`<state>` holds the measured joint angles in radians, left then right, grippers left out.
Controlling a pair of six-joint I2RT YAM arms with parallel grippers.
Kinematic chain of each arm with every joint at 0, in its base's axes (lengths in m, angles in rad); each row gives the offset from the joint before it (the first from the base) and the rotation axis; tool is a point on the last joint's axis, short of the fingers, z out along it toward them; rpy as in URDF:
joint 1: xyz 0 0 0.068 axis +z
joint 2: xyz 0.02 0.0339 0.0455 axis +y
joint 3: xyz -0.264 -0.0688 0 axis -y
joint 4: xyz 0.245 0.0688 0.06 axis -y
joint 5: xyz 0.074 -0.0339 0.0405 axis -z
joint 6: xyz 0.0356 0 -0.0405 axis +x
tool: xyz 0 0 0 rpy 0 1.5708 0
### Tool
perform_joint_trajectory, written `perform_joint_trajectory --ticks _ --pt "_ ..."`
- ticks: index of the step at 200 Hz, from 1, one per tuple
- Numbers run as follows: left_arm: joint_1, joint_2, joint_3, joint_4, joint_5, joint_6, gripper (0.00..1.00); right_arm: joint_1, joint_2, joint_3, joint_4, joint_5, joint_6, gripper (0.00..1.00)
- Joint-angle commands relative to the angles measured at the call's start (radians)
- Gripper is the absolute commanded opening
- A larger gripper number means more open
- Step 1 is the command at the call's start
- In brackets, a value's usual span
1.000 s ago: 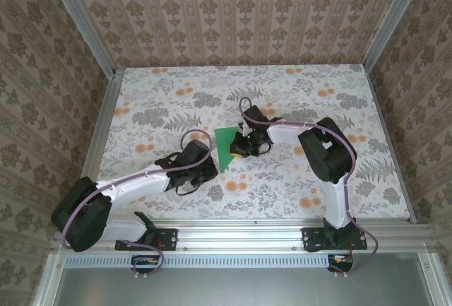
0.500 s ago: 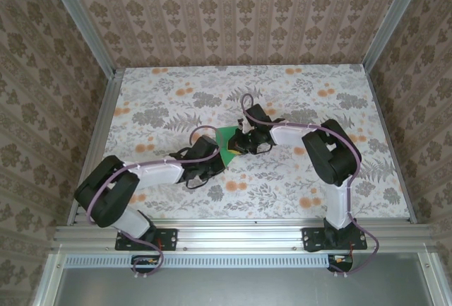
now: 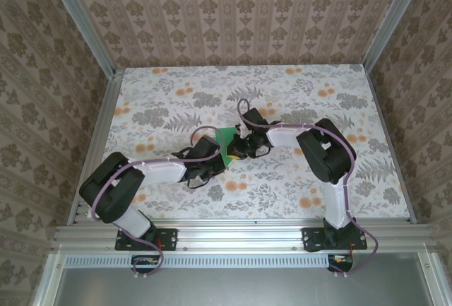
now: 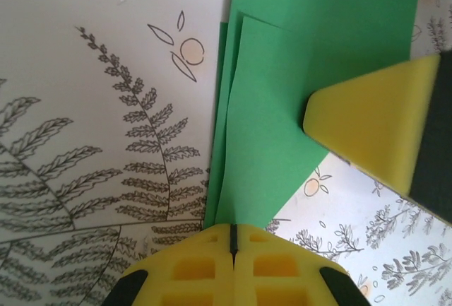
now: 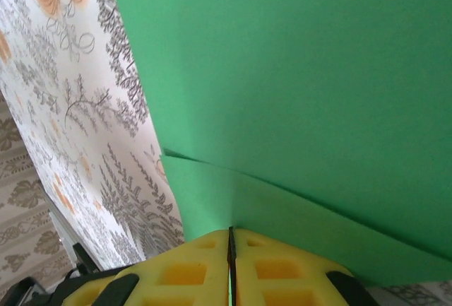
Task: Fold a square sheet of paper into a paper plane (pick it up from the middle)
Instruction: Third fold the triangle at the center of the table.
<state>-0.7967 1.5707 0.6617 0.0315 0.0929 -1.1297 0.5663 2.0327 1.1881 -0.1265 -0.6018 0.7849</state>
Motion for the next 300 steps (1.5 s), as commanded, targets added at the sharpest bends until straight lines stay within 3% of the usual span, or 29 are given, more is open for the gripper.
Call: perform_joint_trajectory --ticks 1,51,106,163,194,219,265,300 --pt "0.007 0.022 0.030 -0.020 -0.008 -0.001 0.00 0.018 0.018 0.012 -0.004 -0.047 -0.035 0.10" --pt "0.005 0.013 0.011 -0.101 -0.021 0.002 0.00 0.007 0.047 0.017 -0.037 -0.025 -0.084 0.10" --pt "0.005 0.075 -0.005 -0.197 0.047 0.007 0.00 -0.089 0.047 0.009 0.018 0.036 -0.170 0.12" --pt "0.007 0.079 -0.010 -0.233 0.054 0.018 0.00 -0.194 0.073 0.016 0.090 0.056 -0.155 0.12" --pt "0.008 0.036 0.049 -0.280 0.037 0.071 0.00 -0.215 0.012 0.018 0.094 0.068 -0.128 0.13" --pt "0.008 -0.039 0.116 -0.315 0.005 0.131 0.10 -0.215 -0.083 -0.041 0.086 0.072 -0.114 0.22" --pt "0.030 -0.076 0.181 -0.246 -0.006 0.183 0.33 -0.215 -0.207 -0.210 0.124 0.043 -0.059 0.51" --pt "0.044 -0.010 0.235 -0.245 -0.029 0.187 0.37 -0.205 -0.248 -0.290 0.202 0.020 -0.008 0.63"
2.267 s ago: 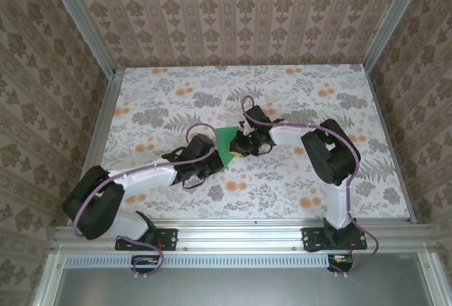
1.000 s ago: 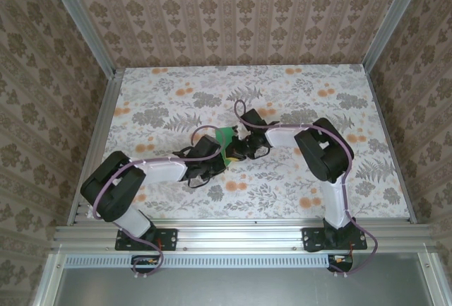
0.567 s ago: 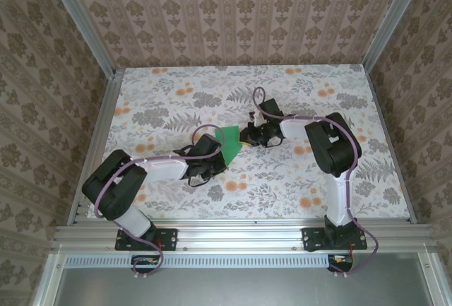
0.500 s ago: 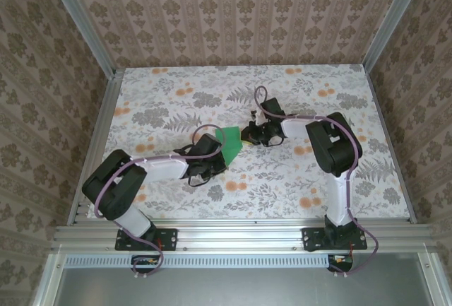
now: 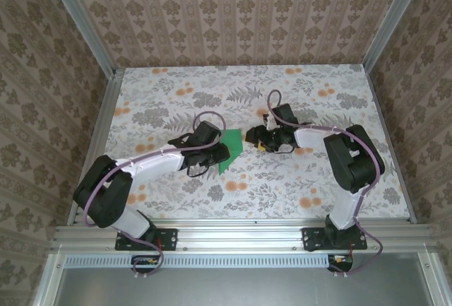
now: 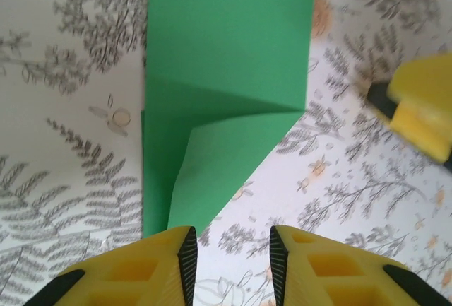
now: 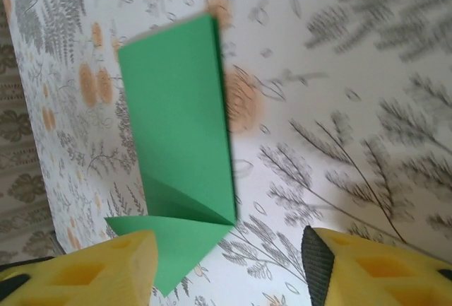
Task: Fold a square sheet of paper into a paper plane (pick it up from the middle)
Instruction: Third fold the triangle at the center of the table, then fourth fold the wing at the center of the table.
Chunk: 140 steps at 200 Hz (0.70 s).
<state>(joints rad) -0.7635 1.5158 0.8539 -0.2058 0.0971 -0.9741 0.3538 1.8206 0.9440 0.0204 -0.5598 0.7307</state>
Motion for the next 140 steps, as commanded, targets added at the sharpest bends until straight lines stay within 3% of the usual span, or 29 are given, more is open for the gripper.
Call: perform_joint_trajectory --ticks 1,60,140 --pt "0.010 0.047 0.043 -0.007 -0.035 0.032 0.37 0.009 -0.036 -0.046 0.053 -0.023 0.046 0.64" --pt "0.043 0.135 0.079 -0.008 -0.067 0.028 0.31 0.063 -0.029 -0.033 0.030 0.001 0.062 0.65" --pt "0.058 0.190 0.083 -0.049 -0.096 0.020 0.18 0.118 0.058 0.052 -0.004 -0.007 0.105 0.54"
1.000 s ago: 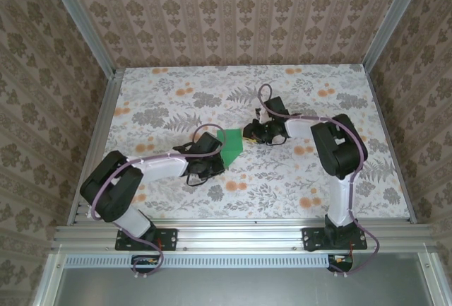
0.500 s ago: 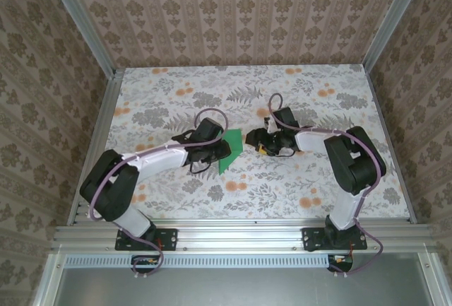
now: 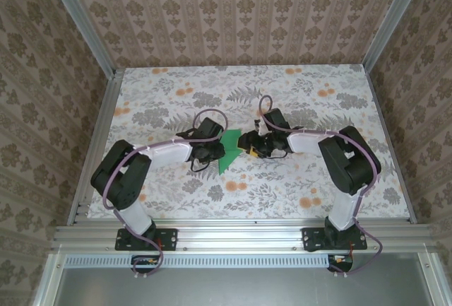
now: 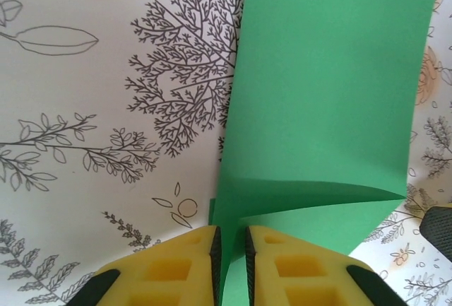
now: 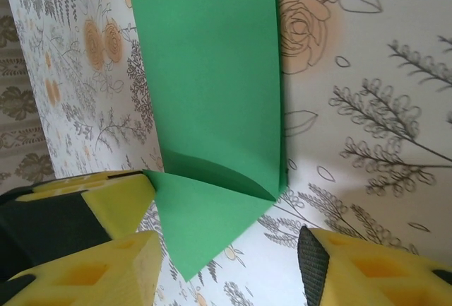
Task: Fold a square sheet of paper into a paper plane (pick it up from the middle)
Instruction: Fourth fold the wing at the center of the table.
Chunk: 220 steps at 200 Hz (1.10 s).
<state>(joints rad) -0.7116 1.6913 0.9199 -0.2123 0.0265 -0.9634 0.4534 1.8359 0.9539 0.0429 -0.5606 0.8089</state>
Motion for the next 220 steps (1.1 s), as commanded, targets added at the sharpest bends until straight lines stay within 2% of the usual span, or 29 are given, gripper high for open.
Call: perform_joint_trajectory --ticks 1,54,132,166,177,193,220 --pt "0.006 0.015 0.017 -0.043 -0.026 0.009 0.18 0.020 0.044 0.043 -0.027 -0.007 0.028 0.54" --pt "0.010 0.028 0.016 -0.055 -0.029 0.011 0.16 0.044 0.066 0.071 -0.055 -0.002 0.039 0.50" --pt "0.012 0.038 0.013 -0.044 -0.015 0.014 0.15 0.063 0.101 0.080 0.018 -0.050 0.121 0.40" --pt "0.011 0.035 0.012 -0.039 -0.010 0.013 0.15 0.080 0.115 0.086 0.041 -0.041 0.143 0.32" --pt "0.011 0.029 0.013 -0.038 -0.006 0.014 0.16 0.082 0.115 0.085 0.038 -0.029 0.145 0.25" --pt "0.011 0.006 0.016 -0.038 -0.002 0.026 0.19 0.082 0.101 0.078 0.011 0.011 0.145 0.13" --pt "0.000 -0.078 -0.018 -0.029 -0.012 0.032 0.29 0.084 0.026 0.056 -0.075 0.125 0.145 0.04"
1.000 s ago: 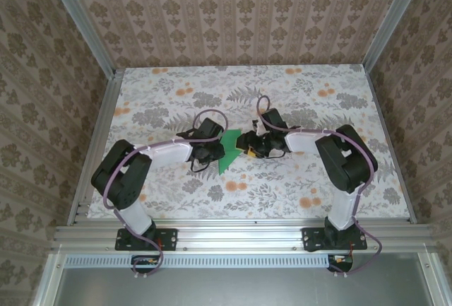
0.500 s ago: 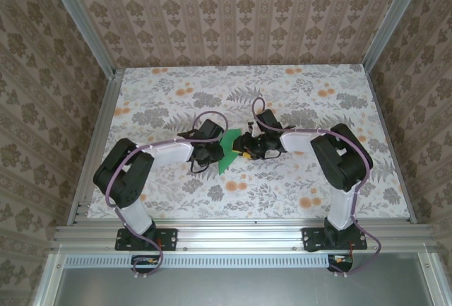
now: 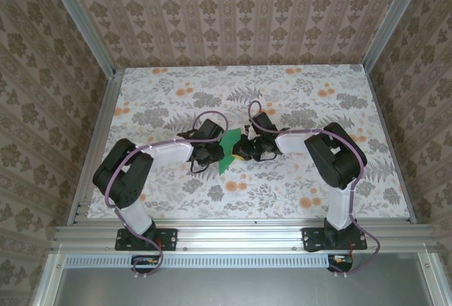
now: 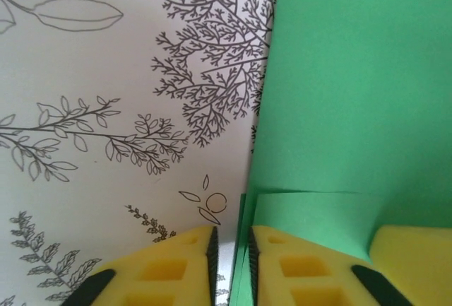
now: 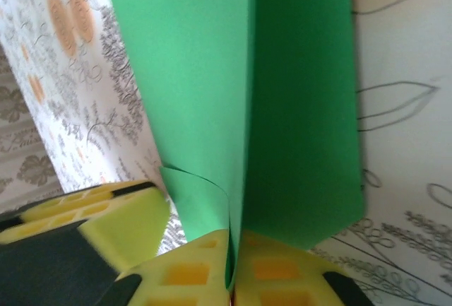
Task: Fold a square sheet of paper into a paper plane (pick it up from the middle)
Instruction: Fourth fold the wing at the center of the table.
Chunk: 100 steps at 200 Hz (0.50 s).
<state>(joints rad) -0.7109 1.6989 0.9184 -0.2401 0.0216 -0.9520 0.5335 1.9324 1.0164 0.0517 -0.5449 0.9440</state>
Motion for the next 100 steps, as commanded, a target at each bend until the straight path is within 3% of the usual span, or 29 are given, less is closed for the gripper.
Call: perform_joint_trajectory --ticks 1,35,100 --pt "-0.002 -0.090 -0.018 -0.001 -0.008 0.021 0.29 0.003 -0.072 -0.009 -0.090 0.115 0.010 0.04" --pt "-0.056 -0.197 -0.105 0.077 -0.031 0.050 0.53 0.008 -0.158 -0.036 -0.202 0.244 0.038 0.01" --pt "-0.174 -0.243 -0.204 0.304 -0.047 0.213 0.80 0.011 -0.238 -0.045 -0.329 0.364 0.150 0.00"
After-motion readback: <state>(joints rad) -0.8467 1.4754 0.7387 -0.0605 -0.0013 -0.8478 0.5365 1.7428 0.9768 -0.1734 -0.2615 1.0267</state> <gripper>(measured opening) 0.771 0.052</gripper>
